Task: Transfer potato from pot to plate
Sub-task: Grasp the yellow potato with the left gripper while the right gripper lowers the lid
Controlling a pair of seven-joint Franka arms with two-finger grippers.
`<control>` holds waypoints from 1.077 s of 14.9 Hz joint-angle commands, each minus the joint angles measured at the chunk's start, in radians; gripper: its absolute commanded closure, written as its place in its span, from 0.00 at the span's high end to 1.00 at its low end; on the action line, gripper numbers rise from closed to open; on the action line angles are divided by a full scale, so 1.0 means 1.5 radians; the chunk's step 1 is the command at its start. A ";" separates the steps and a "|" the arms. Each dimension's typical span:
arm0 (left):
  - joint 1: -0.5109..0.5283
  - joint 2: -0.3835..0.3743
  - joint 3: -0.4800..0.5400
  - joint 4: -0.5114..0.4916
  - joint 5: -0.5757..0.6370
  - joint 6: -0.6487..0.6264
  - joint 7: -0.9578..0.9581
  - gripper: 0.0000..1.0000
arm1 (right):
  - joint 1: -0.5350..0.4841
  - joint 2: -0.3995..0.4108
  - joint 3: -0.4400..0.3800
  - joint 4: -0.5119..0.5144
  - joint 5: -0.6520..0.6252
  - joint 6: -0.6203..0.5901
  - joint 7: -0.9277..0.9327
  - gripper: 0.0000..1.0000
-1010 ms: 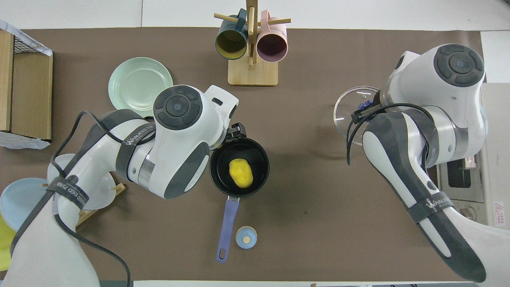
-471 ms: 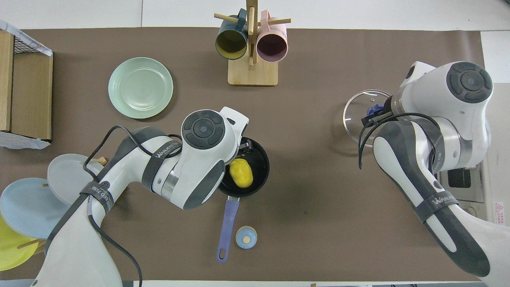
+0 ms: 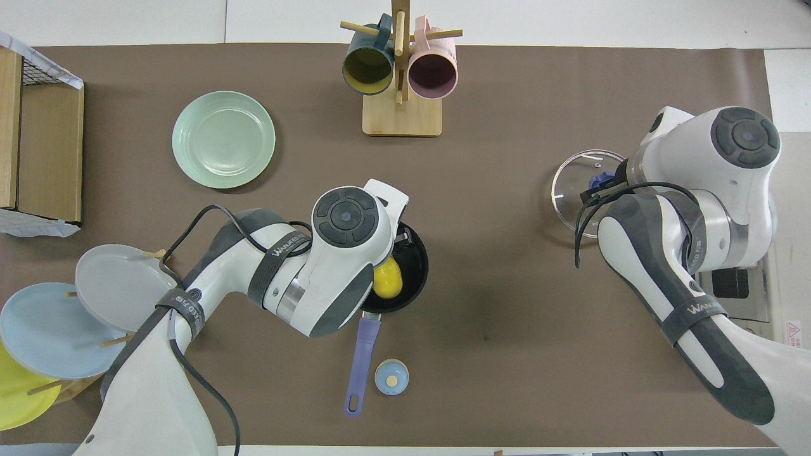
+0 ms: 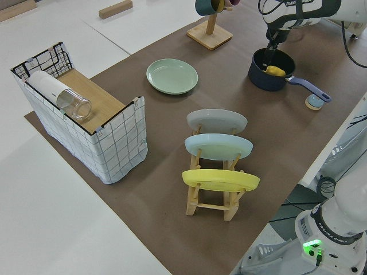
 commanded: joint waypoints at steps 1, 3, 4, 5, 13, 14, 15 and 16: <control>-0.013 0.001 0.011 -0.011 0.000 0.014 -0.010 1.00 | -0.029 0.006 0.009 -0.007 0.038 0.026 -0.042 0.53; -0.019 0.000 0.012 -0.011 0.000 0.013 -0.010 1.00 | -0.029 0.008 0.009 -0.008 0.051 0.030 -0.047 0.54; -0.021 0.000 0.012 -0.014 0.000 0.012 -0.010 1.00 | -0.031 0.017 0.009 -0.008 0.051 0.034 -0.049 0.54; -0.022 0.000 0.011 -0.021 0.000 0.015 -0.012 1.00 | -0.033 0.021 0.009 -0.009 0.051 0.040 -0.055 0.54; -0.031 -0.001 0.012 -0.026 0.000 0.014 -0.025 0.73 | -0.044 0.027 0.009 -0.036 0.053 0.060 -0.064 0.56; -0.031 -0.002 0.011 -0.026 0.000 0.013 -0.025 0.50 | -0.044 0.028 0.009 -0.038 0.053 0.063 -0.064 0.56; -0.031 -0.002 0.011 -0.026 0.000 0.013 -0.025 0.29 | -0.044 0.028 0.009 -0.038 0.054 0.063 -0.064 0.57; -0.031 -0.002 0.011 -0.026 0.000 0.013 -0.025 0.15 | -0.044 0.027 0.009 -0.038 0.055 0.063 -0.064 0.57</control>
